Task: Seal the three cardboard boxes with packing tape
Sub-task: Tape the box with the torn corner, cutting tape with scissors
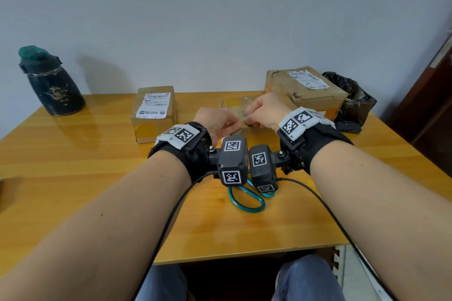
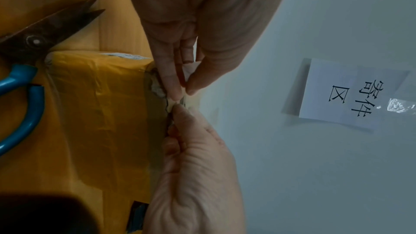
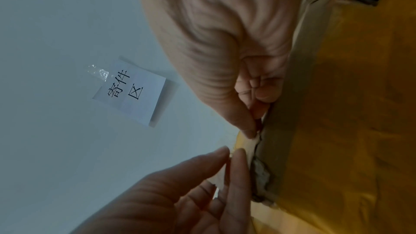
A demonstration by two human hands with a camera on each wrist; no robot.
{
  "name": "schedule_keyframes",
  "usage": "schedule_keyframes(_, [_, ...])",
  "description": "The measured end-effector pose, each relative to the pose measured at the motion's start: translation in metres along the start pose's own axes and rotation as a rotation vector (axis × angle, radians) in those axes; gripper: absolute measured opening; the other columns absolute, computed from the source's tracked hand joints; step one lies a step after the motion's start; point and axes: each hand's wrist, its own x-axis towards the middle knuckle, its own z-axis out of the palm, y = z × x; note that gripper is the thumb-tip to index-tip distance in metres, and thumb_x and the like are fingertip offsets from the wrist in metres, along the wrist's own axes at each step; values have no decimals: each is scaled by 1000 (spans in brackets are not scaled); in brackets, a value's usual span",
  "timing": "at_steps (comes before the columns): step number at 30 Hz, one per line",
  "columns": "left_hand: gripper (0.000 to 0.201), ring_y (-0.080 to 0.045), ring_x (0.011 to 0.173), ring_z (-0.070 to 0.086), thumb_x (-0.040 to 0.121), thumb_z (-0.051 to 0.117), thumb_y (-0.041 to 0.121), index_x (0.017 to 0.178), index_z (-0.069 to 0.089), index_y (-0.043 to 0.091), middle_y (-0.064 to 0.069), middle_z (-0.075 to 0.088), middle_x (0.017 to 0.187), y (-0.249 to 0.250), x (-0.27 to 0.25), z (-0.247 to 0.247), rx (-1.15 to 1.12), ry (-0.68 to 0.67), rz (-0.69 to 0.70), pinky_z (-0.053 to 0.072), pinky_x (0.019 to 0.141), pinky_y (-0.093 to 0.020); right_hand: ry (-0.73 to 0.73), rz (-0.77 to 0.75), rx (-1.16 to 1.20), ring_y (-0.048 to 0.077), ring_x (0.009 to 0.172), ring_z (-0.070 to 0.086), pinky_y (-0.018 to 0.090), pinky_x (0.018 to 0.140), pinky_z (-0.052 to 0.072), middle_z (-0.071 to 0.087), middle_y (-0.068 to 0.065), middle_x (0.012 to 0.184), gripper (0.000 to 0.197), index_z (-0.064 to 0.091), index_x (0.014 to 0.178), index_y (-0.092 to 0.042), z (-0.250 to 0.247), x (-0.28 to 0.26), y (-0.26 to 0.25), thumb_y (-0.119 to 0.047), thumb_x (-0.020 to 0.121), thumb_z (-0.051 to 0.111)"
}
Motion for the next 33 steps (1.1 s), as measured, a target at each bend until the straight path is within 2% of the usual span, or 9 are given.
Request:
schedule_keyframes(3, [9,-21,68,64,84,61,-13,84,59,-4,-15,60,78,2,0,1,33,11,-11,60,68,-28,2,-5,-7,16,62,53,31,68,52,68,15,95,23,70,100,3,-2,-3,1,-4,78,74])
schedule_keyframes(8, [8,-21,66,65,85,60,-12,88,59,-4,-15,61,78,4,-1,3,63,14,-20,59,71,-30,-58,25,35,15,70,59,36,83,55,67,9,105,36,62,112,-5,-9,-3,3,0,77,70])
schedule_keyframes(13, [19,-23,68,70,81,62,-14,99,61,-9,-13,68,59,3,0,3,94,-10,-17,59,81,-33,-182,47,247,17,86,62,28,75,52,68,9,100,45,59,111,-4,-13,-6,3,-12,73,80])
schedule_keyframes(15, [20,-24,68,70,82,61,-14,101,61,-11,-15,69,68,4,0,3,94,0,-6,59,80,-33,-244,79,346,16,88,60,25,74,50,67,8,95,45,61,107,-3,-14,-7,2,-20,71,83])
schedule_keyframes(18, [9,-26,78,71,84,61,-12,93,62,-9,-18,63,84,5,-1,4,111,14,12,60,77,-30,-105,104,299,18,84,63,30,77,56,69,12,97,41,64,104,1,-13,-3,5,-27,77,78])
schedule_keyframes(21, [5,-28,85,70,85,61,-11,88,61,-6,-19,64,91,4,1,5,137,15,11,59,77,-30,7,94,199,19,72,62,33,76,56,68,15,88,30,65,103,7,-10,-1,7,-18,86,69])
schedule_keyframes(26, [7,-24,75,65,90,57,-7,84,56,-3,-16,60,83,3,2,4,52,12,-21,59,70,-33,17,118,203,14,59,55,24,53,45,66,16,88,22,66,104,6,-11,-3,5,-9,88,64])
schedule_keyframes(30, [9,-23,74,64,91,57,-5,84,54,-2,-15,58,82,2,3,2,14,14,-34,59,67,-33,52,119,247,12,54,52,23,49,41,66,14,82,21,68,100,5,-10,-4,6,-11,87,67])
schedule_keyframes(33, [9,-24,75,63,89,59,-5,82,54,-2,-14,57,82,1,5,2,17,42,-18,58,57,-26,58,108,240,12,52,50,22,48,39,63,11,75,21,68,96,5,-9,-6,5,-14,86,68])
